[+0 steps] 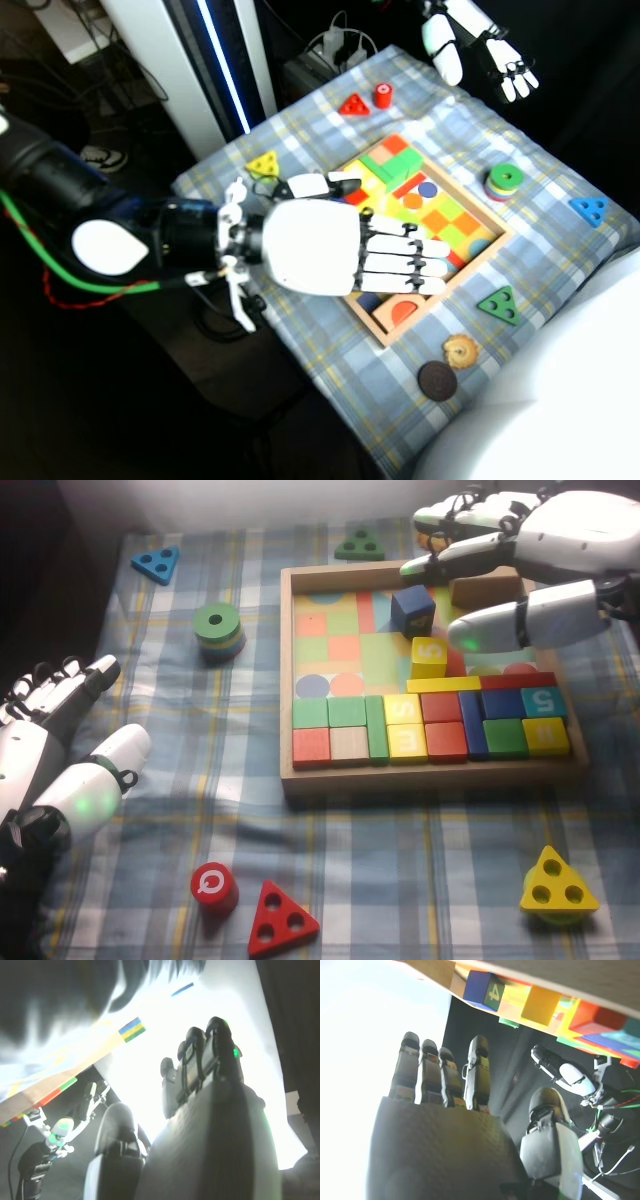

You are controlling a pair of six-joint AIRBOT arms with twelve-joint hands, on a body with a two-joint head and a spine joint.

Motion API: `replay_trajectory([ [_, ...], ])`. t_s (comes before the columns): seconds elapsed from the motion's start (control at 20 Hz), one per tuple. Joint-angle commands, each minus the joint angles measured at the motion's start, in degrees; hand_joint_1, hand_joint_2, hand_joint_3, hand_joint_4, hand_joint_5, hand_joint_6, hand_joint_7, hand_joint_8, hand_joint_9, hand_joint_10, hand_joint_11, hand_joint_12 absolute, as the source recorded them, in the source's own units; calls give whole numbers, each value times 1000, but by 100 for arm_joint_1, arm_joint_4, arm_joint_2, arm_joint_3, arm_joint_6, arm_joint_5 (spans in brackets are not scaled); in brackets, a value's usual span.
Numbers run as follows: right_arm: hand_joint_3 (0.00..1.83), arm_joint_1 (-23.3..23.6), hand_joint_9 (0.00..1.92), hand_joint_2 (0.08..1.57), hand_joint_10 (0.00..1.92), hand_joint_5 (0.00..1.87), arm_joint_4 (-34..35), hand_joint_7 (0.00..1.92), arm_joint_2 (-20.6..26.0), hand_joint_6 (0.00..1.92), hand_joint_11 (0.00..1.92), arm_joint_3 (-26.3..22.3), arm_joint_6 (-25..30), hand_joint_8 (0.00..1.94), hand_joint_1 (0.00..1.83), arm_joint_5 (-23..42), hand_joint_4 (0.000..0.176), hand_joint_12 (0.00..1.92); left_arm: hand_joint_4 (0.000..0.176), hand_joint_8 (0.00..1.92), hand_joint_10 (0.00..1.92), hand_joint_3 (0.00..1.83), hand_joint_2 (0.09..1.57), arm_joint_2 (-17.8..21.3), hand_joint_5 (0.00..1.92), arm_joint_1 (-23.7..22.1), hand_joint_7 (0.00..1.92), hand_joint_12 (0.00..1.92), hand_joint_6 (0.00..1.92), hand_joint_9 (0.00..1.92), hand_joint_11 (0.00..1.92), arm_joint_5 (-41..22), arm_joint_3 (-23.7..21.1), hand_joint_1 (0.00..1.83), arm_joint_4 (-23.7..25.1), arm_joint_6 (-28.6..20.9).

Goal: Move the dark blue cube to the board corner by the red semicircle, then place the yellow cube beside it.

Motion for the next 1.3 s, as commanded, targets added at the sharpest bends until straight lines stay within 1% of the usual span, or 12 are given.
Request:
replay_trajectory([
  [0.0, 6, 87, 0, 1179, 0, 446, 248, 0, -30, 21, 0, 43, 45, 0, 0, 481, 66, 0, 80, 0, 0, 0, 1382, 6, 289, -32, 157, 0, 0, 127, 0, -651, 26, 91, 248, -32],
  [0.05, 0, 87, 0, 1130, 0, 435, 229, 0, -80, 13, 0, 77, 45, 0, 0, 459, 75, 0, 76, 2, 1, 0, 1380, 6, 299, -32, 163, 0, 3, 129, 0, -649, 26, 113, 248, -32],
  [0.15, 0, 87, 0, 1103, 0, 400, 177, 0, -200, 0, 0, 168, 45, 0, 0, 403, 21, 0, 71, 0, 0, 0, 1378, 6, 308, -32, 163, 0, 4, 126, 0, -653, 24, 131, 244, -34],
  [0.2, 0, 87, 0, 1083, 0, 357, 147, 0, -235, 0, 0, 201, 45, 0, 0, 363, 53, 0, 67, 0, 0, 2, 1385, 7, 310, -32, 160, 0, 4, 125, 0, -652, 23, 136, 243, -34],
  [0.35, 0, 87, 0, 1085, 0, 445, -25, 0, -268, 11, 0, 233, 45, 0, 0, 188, 0, 0, 73, 5, 4, 0, 1376, 8, 312, -33, 172, 0, 3, 135, 0, -648, 19, 111, 246, -34],
  [0.7, 0, 85, 0, 1004, 0, 341, -252, 0, -8, 0, 0, -60, 87, 0, 0, -106, 0, 0, 77, 6, 5, 2, 1386, -2, 302, -16, 180, 0, 3, 148, 0, -624, -15, 73, 208, -35],
  [0.8, 0, 85, 0, 969, 0, 344, -293, 0, 173, 0, 0, -184, 86, 0, 0, -207, 11, 0, 63, 4, 1, 0, 1384, -4, 309, -12, 182, 0, 4, 140, 0, -621, -23, 95, 203, -35],
  [0.9, 0, 84, 0, 975, 0, 369, -294, 0, 333, 11, 0, -330, 38, 0, 0, -268, 21, 0, 87, 2, 1, 0, 1369, 1, 291, -12, 175, 0, 0, 132, 0, -618, -23, 83, 203, -35],
  [1.0, 0, 85, 0, 957, 0, 385, -218, 0, 451, 16, 0, -465, -141, 0, 0, -351, 36, 0, 77, 2, 2, 0, 1375, 2, 291, -10, 177, 0, 0, 136, 0, -621, -27, 70, 203, -35],
  [1.05, 0, 80, 0, 918, 0, 388, -127, 0, 567, 5, 0, -557, -269, 0, 0, -375, 76, 0, 60, 3, 3, 0, 1378, 4, 308, -10, 185, 0, 5, 139, 0, -620, -27, 125, 203, -34],
  [1.15, 0, 48, 0, 924, 0, 375, 70, 0, 773, 0, 0, -708, -500, 0, 0, -405, 78, 0, 59, 3, 2, 0, 1379, 4, 309, -10, 187, 0, 4, 139, 0, -620, -31, 141, 203, -34],
  [1.25, 5, -21, 0, 938, 0, 347, 291, 0, 902, 0, 0, -784, -655, 0, 0, -407, 94, 0, 76, 0, 0, 2, 1383, 1, 285, -7, 167, 0, 0, 130, 0, -620, -33, 99, 198, -34],
])
